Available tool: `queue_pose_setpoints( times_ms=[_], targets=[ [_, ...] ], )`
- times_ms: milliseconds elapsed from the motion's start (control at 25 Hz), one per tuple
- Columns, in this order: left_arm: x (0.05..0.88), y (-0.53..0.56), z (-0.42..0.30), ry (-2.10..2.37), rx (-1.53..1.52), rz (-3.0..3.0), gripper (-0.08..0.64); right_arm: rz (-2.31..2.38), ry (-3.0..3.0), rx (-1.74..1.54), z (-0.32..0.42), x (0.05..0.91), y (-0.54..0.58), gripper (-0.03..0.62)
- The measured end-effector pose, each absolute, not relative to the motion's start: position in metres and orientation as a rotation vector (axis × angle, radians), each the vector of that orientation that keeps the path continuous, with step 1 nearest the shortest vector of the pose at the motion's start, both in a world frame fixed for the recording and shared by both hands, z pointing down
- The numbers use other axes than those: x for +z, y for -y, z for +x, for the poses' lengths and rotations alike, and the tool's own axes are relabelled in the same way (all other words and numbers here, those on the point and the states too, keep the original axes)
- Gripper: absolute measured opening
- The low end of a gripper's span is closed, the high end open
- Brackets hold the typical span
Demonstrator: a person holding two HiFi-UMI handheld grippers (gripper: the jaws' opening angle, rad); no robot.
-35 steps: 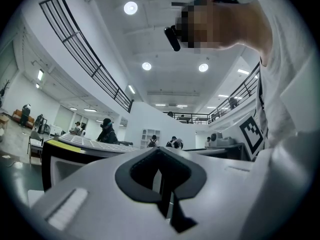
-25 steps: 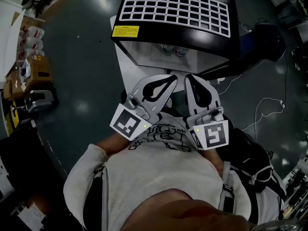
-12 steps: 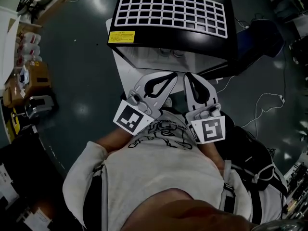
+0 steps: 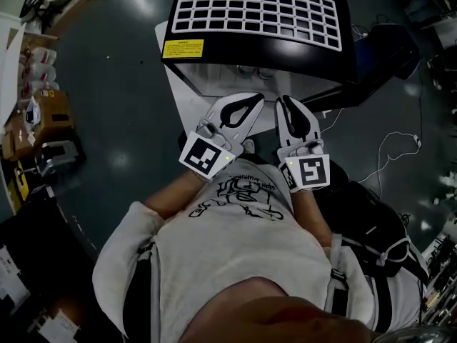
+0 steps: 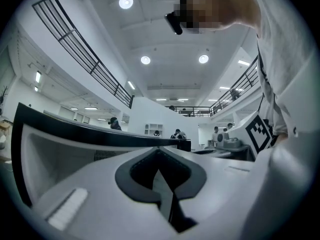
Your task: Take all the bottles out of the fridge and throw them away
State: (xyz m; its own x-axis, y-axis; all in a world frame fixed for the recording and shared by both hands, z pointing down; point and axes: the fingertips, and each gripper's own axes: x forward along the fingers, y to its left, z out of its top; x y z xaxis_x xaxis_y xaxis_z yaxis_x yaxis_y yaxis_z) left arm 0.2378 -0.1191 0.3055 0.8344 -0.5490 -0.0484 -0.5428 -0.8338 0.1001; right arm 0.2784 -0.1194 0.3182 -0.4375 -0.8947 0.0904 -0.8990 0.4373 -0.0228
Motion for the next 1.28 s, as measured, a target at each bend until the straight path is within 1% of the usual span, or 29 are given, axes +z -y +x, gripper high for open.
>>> queue_pose_setpoints(
  times_ms=[200, 440, 800, 1280],
  targets=[
    [0.318, 0.132, 0.234, 0.889, -0.189, 2.945, 0.008, 1.641, 2.578, 0.086, 0.283, 0.339, 0.130, 0.045],
    [0.335, 0.140, 0.239, 0.894, -0.147, 2.949, 0.008, 1.653, 2.542, 0.092, 0.292, 0.360, 0.143, 0.086],
    [0.362, 0.159, 0.251, 0.900, -0.129, 3.021, 0.008, 1.645, 2.504, 0.117, 0.295, 0.399, 0.169, 0.126],
    [0.394, 0.184, 0.259, 0.943, -0.096, 3.011, 0.009, 1.652, 2.457, 0.128, 0.302, 0.442, 0.211, 0.158]
  ],
)
